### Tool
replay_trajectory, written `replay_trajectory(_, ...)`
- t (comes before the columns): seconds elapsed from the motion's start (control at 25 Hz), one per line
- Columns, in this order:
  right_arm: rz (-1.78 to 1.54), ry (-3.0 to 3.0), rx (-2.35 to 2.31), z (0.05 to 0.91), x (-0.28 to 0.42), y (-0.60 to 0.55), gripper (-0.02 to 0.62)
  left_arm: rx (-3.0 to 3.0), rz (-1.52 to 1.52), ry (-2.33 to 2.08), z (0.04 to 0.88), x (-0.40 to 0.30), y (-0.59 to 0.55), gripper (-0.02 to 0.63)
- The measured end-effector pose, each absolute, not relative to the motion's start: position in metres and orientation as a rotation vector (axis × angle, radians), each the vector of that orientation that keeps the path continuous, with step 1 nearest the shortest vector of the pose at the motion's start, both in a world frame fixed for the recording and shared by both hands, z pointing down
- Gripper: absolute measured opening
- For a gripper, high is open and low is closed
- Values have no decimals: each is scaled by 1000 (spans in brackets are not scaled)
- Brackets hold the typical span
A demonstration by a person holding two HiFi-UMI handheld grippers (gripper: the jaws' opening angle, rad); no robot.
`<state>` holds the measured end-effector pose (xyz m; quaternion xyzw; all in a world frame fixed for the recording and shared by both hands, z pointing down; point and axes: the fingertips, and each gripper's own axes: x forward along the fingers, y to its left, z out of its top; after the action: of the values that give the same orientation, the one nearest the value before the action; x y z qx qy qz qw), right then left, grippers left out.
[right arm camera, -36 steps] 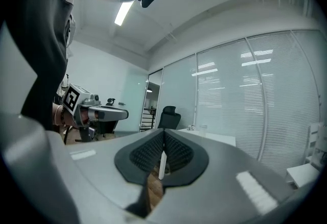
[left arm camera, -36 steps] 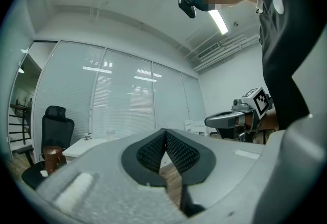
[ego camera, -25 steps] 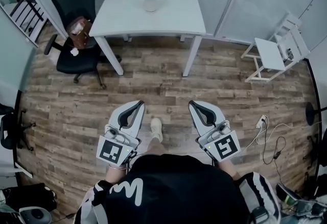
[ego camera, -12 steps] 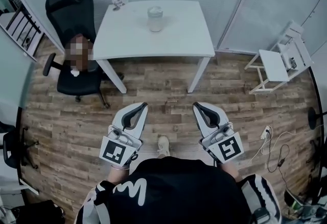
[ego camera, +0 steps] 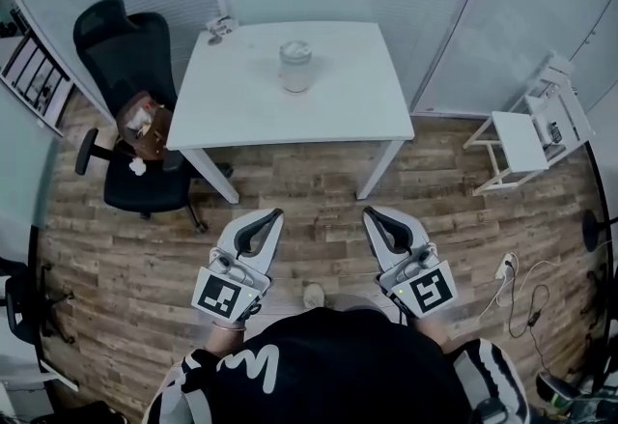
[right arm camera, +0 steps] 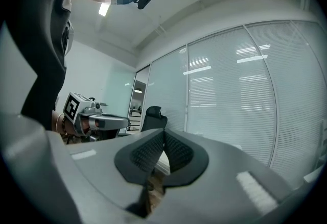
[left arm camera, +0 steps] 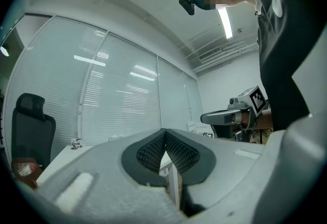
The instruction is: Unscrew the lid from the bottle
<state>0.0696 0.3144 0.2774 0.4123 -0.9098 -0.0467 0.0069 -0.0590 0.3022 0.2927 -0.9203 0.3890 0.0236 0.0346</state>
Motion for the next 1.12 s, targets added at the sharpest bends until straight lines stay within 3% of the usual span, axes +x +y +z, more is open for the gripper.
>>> replay_trajectory(1.12,-91,-2834,1229,291,56,267,2,-2851,59,1200,300,-68,256,-5)
